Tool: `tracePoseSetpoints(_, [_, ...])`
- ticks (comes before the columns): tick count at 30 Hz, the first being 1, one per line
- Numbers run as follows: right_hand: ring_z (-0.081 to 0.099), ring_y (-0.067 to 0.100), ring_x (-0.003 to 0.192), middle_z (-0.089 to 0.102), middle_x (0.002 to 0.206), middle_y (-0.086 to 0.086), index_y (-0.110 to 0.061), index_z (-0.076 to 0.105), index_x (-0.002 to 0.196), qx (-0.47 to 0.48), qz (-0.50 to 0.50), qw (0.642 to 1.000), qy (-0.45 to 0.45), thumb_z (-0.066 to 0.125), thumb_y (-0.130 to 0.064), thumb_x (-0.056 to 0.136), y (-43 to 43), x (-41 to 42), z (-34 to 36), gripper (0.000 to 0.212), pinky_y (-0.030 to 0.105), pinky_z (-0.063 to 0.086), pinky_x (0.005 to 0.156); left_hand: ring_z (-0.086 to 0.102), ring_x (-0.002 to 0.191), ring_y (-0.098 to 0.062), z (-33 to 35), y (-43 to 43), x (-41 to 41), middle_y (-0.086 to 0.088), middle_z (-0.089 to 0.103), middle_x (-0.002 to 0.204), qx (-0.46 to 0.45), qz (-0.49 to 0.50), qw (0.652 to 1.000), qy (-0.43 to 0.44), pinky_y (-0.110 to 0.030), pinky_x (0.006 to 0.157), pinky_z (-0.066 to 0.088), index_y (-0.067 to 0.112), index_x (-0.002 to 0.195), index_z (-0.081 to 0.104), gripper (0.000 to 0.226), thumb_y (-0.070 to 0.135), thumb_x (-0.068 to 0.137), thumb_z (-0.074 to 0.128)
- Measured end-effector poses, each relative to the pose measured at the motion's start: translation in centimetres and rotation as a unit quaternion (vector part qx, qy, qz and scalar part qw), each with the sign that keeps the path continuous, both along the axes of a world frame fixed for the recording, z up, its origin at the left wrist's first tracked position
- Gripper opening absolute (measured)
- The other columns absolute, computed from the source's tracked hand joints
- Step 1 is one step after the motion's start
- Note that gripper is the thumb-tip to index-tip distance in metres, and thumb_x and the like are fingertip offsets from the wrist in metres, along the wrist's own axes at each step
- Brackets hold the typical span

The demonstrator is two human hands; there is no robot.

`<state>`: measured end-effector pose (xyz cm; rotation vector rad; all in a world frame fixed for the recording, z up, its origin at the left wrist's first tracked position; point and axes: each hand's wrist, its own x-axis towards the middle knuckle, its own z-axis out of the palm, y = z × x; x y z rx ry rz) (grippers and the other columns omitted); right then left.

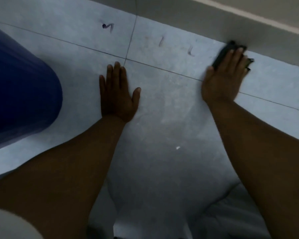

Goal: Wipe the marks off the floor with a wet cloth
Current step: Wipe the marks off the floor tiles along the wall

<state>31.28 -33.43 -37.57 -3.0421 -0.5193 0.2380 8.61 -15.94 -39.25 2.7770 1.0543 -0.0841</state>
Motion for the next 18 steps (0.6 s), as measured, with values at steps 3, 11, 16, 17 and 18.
tracePoseSetpoints(3, [0.009, 0.04, 0.146, 0.013, 0.159, 0.02, -0.002, 0.016, 0.15, 0.035, 0.086, 0.996, 0.003, 0.031, -0.04, 0.092, 7.0, -3.2, -0.4, 0.071, 0.055, 0.006, 0.118, 0.011, 0.153, -0.031, -0.1, 0.0, -0.1, -0.013, 0.014, 0.165, 0.01, 0.001, 1.0, 0.004, -0.052, 0.123, 0.011, 0.008, 0.157, 0.018, 0.078, 0.057, 0.098, 0.028])
tracePoseSetpoints(11, [0.011, 0.032, 0.148, 0.017, 0.159, 0.012, -0.009, 0.019, 0.151, 0.078, 0.318, 0.944, 0.032, 0.037, -0.038, 0.098, 3.4, -5.8, -0.4, 0.063, 0.048, 0.017, 0.119, 0.013, 0.153, -0.029, -0.1, 0.4, -0.1, -0.011, 0.017, 0.165, -0.005, 0.01, 1.0, -0.017, -0.052, 0.123, 0.012, 0.008, 0.156, 0.022, 0.077, 0.056, 0.096, 0.034])
tracePoseSetpoints(16, [0.01, 0.036, 0.147, 0.014, 0.159, 0.017, -0.004, 0.015, 0.15, 0.034, 0.167, 0.985, 0.0, 0.03, -0.04, 0.099, -0.9, -4.2, 0.0, 0.064, 0.051, 0.014, 0.119, 0.013, 0.153, -0.029, -0.3, 0.5, -0.2, -0.011, 0.018, 0.165, -0.005, 0.012, 1.0, -0.017, -0.051, 0.124, 0.011, 0.008, 0.155, 0.024, 0.077, 0.056, 0.096, 0.034])
tracePoseSetpoints(17, [0.01, 0.037, 0.146, 0.013, 0.159, 0.018, -0.003, 0.015, 0.15, 0.029, 0.132, 0.991, -0.002, 0.029, -0.041, 0.098, 0.7, -4.1, -0.1, 0.066, 0.051, 0.013, 0.119, 0.012, 0.153, -0.029, -0.2, 0.5, -0.1, -0.011, 0.017, 0.165, -0.006, 0.013, 1.0, -0.017, -0.051, 0.124, 0.01, 0.008, 0.156, 0.024, 0.077, 0.056, 0.096, 0.034])
tracePoseSetpoints(18, [0.009, 0.038, 0.146, 0.012, 0.159, 0.019, -0.002, 0.014, 0.15, 0.031, 0.102, 0.994, 0.0, 0.028, -0.042, 0.097, 2.8, -4.1, -0.1, 0.068, 0.053, 0.011, 0.119, 0.012, 0.154, -0.029, -0.2, 0.4, -0.2, -0.011, 0.017, 0.165, -0.006, 0.014, 1.0, -0.017, -0.051, 0.124, 0.01, 0.008, 0.156, 0.024, 0.077, 0.056, 0.096, 0.034])
